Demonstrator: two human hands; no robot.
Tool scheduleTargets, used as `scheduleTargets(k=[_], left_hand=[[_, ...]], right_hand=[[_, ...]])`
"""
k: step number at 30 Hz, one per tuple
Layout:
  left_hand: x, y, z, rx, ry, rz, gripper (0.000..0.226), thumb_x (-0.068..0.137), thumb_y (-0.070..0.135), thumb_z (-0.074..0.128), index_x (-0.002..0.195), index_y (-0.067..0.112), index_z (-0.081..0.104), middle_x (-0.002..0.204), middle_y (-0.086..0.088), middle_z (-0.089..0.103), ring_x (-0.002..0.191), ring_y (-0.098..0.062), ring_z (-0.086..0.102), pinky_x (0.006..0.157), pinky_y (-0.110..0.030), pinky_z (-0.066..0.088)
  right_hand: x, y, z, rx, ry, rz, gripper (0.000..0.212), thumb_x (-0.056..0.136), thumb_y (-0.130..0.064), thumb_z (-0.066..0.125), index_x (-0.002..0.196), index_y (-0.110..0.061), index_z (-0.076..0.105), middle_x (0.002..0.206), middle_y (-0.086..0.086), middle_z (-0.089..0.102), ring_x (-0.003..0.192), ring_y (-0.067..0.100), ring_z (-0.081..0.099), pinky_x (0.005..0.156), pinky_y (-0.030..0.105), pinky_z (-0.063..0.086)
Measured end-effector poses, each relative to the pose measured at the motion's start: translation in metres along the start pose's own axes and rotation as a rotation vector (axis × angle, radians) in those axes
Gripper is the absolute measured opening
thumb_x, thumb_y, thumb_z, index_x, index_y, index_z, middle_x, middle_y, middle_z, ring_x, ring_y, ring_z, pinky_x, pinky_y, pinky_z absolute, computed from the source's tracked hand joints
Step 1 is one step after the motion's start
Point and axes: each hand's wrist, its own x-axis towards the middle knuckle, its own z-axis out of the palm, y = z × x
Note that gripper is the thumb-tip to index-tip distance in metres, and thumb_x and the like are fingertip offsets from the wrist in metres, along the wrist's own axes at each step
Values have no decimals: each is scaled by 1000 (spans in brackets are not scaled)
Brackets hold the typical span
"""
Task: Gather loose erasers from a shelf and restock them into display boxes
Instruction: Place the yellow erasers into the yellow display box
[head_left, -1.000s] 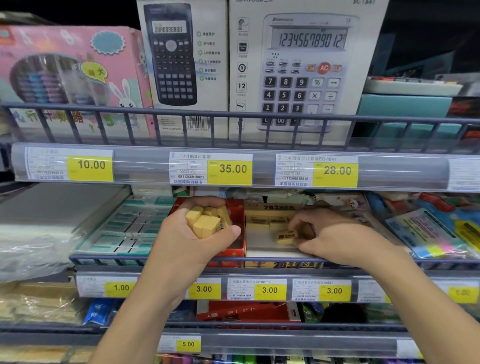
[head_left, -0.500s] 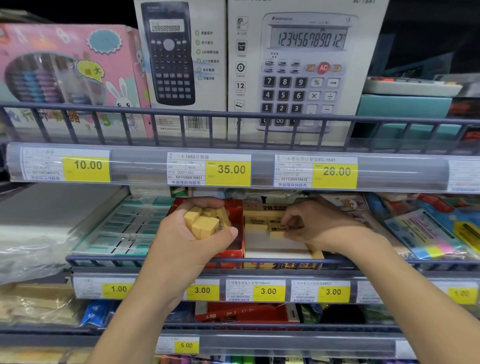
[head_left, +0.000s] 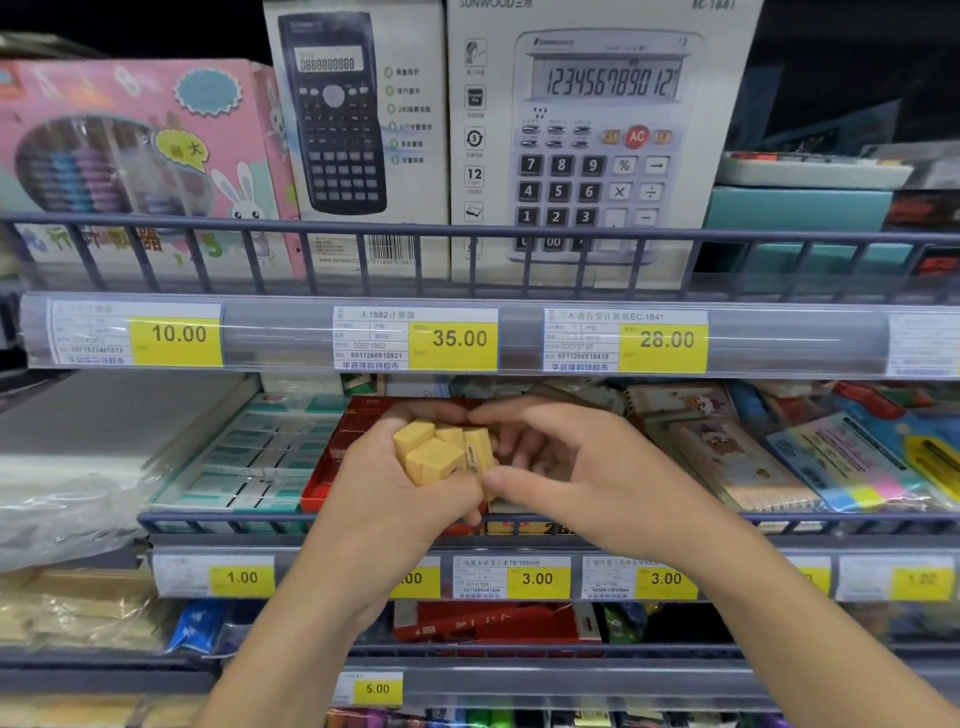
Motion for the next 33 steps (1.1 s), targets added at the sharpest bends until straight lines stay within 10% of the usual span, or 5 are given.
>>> scheduleTargets(k=[9,19,24,33], left_hand=[[-5,5,0,119,28,3,36,48,40,76,84,44,70,77,5,78,65,-19,77,58,-23,59],[-13,6,-13,41,96,-61,26,81,15,87,99,16,68,83,0,81,63,-20,75,58,-18,56],[-20,11,-15,-195,10,-122,58,67,30,87,113,4,64,94,-10,81,68,-15,73,62,-24,58],[-23,6,-13,-321,-12,-106,40,67,7,84,103,3,66,106,-15,80,74,-17,74,61,-23,58]], right_hand=[[-6,-7,16,78,141,116,23,83,-32,66,105,-37,71,87,-15,68,75,5,65,68,30,58],[-9,-6,16,485,235,140,21,70,-24,74,89,-23,66,89,3,73,82,28,74,78,55,60],[-17,-3,16,456,181,-120,21,82,1,72,94,-15,67,102,4,71,97,27,69,86,38,58],[-23,5,24,161,266,-316,28,82,10,70,99,-12,68,111,-8,65,109,21,65,84,27,56]])
